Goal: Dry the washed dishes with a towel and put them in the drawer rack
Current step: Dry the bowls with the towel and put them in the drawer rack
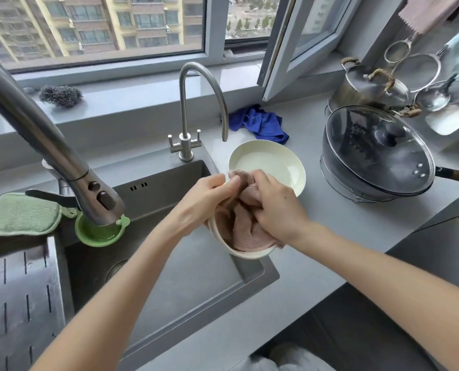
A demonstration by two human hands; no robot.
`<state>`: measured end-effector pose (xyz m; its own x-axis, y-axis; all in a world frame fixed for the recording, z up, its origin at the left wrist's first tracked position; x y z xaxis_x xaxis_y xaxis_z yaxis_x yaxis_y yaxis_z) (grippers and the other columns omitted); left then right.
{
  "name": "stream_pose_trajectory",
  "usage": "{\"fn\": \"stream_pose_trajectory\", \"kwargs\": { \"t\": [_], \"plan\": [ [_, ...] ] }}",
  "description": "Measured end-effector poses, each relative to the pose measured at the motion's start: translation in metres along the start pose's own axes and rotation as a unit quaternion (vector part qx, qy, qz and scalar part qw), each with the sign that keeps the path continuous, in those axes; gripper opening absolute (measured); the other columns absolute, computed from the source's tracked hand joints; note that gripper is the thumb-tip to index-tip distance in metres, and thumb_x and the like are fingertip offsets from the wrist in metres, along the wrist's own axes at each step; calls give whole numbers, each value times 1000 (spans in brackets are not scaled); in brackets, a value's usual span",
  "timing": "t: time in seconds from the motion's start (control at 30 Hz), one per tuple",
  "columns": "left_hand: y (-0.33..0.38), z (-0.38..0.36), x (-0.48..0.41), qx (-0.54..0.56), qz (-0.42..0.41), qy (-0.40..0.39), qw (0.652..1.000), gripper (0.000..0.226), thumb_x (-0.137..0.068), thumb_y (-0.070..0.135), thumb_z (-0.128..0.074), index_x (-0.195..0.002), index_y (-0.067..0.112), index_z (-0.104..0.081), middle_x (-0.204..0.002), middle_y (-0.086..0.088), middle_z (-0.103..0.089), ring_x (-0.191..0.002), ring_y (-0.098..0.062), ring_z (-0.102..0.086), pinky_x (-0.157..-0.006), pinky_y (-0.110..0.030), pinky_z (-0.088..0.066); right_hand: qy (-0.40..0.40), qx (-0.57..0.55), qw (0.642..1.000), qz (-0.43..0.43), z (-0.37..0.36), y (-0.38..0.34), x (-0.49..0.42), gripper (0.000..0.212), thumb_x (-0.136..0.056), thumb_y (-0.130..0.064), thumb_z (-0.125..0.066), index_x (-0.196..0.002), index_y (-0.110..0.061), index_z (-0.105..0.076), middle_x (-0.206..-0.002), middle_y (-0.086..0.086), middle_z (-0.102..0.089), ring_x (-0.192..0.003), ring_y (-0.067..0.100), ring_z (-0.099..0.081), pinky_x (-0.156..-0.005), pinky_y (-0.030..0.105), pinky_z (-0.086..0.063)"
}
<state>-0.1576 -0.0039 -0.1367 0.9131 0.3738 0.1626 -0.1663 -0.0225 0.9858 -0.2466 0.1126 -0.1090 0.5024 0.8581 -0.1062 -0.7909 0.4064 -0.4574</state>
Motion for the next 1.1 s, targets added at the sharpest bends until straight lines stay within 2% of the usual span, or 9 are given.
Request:
{"fn": "stream_pose_trajectory", "kwargs": {
  "t": [0.13, 0.23, 0.3, 0.47, 0.6, 0.7, 0.8, 0.93, 1.1],
  "plan": [
    [12, -8, -3, 16, 4, -37, 999, 39, -85, 51, -53, -90, 14, -65, -92, -6, -69, -88, -20, -65, -89, -47, -49, 10, -6, 1000, 23, 21, -3, -29, 35, -83, -32, -66, -102, -8, -50, -67, 2, -54, -64, 30, -51, -57, 33, -31],
    [16, -7, -6, -85, -37, 87, 992, 61, -73, 68, -52, -87, 8, -58, -77, -11, -63, -70, -20, -58, -65, -48, -48, 64, -78, 990, -100, 17, 6, -33, 49, -72, -50, -69, -97, -12, -51, -66, -4, -54, -64, 21, -49, -58, 30, -29],
    [14, -8, -4, -85, -35, 170, 981, 57, -72, 67, -52, -69, 11, -44, -60, -1, -48, -55, -18, -44, -50, -38, -36, 86, -131, 965, -212, 6, 13, -29, 51, -70, -46, -77, -98, -13, -50, -75, -4, -57, -70, 21, -52, -61, 30, -34],
    [0, -8, -1, -24, -10, 269, 963, 50, -74, 60, -54, -60, 19, -29, -54, 8, -32, -53, -15, -31, -55, -32, -29, 118, -235, 897, -356, -18, 22, -14, 35, -71, -2, -64, -98, -19, -50, -91, 3, -65, -88, 28, -63, -79, 36, -52],
    [-15, 10, -2, 62, 41, 249, 966, 63, -66, 73, -51, -77, 11, -47, -74, -5, -44, -66, -22, -43, -58, -41, -37, 170, -373, 879, -243, 5, 15, -6, 75, -69, 22, -44, -126, -25, -56, -109, 1, -64, -92, 14, -59, -81, 26, -49],
    [-21, 17, 1, 71, 73, 225, 969, 66, -64, 75, -51, -86, 13, -53, -82, -4, -47, -70, -22, -48, -45, -31, -40, 205, -178, 962, 9, 42, -7, -2, 59, -68, 11, -44, -114, -17, -69, -115, 1, -63, -99, 10, -57, -91, 19, -44],
    [-19, 16, 1, 94, 91, 195, 972, 64, -63, 75, -51, -92, 18, -55, -85, -5, -50, -69, -22, -48, -43, -27, -37, 15, 56, 968, 244, 25, -28, 3, 43, -65, 7, -59, -102, -10, -70, -109, 12, -65, -100, 31, -59, -91, 42, -49],
    [-15, 13, 2, 40, 58, 175, 982, 66, -58, 78, -51, -83, 17, -48, -78, -4, -41, -68, -20, -40, -55, -33, -32, -225, -23, 961, 162, 21, -31, 23, 82, -67, -7, -56, -144, -22, -30, -142, 6, -45, -133, 20, -36, -114, 15, -10],
    [-14, 12, 7, 92, 80, 115, 986, 84, -60, 77, -52, -102, 5, -58, -91, -6, -54, -75, -22, -54, -55, -34, -45, 21, 174, 950, 259, 27, -13, 30, 46, -89, -45, -51, -119, -12, -62, -127, 17, -61, -121, 33, -56, -108, 45, -33]
  ]
}}
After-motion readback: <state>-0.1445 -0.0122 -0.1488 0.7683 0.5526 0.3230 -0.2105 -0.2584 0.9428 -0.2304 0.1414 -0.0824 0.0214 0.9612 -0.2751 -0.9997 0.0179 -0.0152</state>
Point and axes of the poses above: each hand's wrist, its own x-axis away from the middle knuckle, its own z-axis out of the back of the hand, y = z × x, the point moved 3 cm from there along -x, towards the middle knuckle
